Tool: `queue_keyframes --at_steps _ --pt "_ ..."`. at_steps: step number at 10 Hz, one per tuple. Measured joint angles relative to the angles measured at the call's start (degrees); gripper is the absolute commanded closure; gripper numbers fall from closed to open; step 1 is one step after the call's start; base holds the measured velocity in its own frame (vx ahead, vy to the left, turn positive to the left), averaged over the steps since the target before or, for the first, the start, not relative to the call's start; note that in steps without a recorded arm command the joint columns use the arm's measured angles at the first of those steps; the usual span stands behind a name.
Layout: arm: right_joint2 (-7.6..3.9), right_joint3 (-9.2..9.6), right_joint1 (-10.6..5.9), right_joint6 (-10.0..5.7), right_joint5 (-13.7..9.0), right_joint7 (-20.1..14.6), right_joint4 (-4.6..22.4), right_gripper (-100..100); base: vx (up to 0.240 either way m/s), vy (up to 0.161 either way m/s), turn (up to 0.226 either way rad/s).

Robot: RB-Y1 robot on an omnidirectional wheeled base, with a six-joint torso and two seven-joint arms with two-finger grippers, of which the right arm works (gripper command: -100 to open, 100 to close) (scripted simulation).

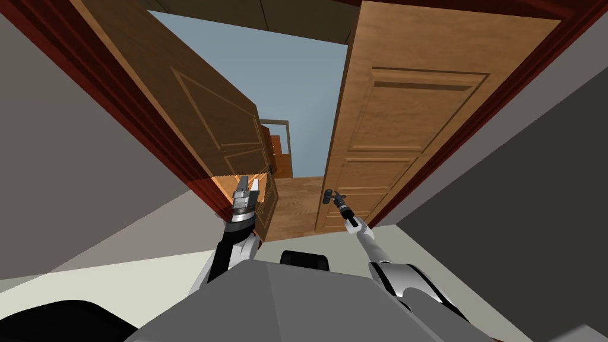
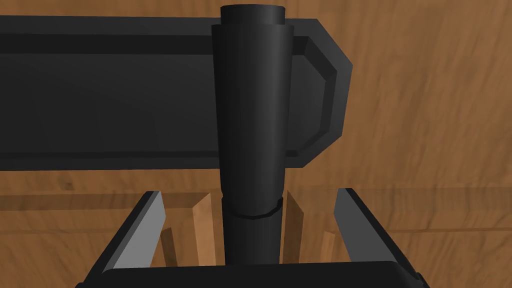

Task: Push the door open

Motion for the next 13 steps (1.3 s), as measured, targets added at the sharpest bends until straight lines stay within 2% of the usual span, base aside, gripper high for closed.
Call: queue_keyframes --at_steps 6,7,10,11,12,13 --pt "-0.03 0.03 0.08 0.07 0.04 0.0 0.07 100 0.002 0.005 -0.007" --pt "0.12 -0.15 0.45 0.25 -0.08 0.24 -0.07 100 0.139 0.079 -0.056" --pt "0.33 -1.41 0.16 0.04 -0.78 1.51 1.73 100 0.182 0.077 -0.038" --pt "0.32 -1.77 0.81 0.71 -1.02 1.74 0.3 100 0.212 0.077 -0.04" --pt "0.28 -2.3 0.55 0.67 -1.36 2.12 0.78 100 0.216 0.084 -0.05" --pt "0.33 -3.16 -0.22 -0.2 -1.8 2.93 2.5 100 0.128 0.065 -0.03"
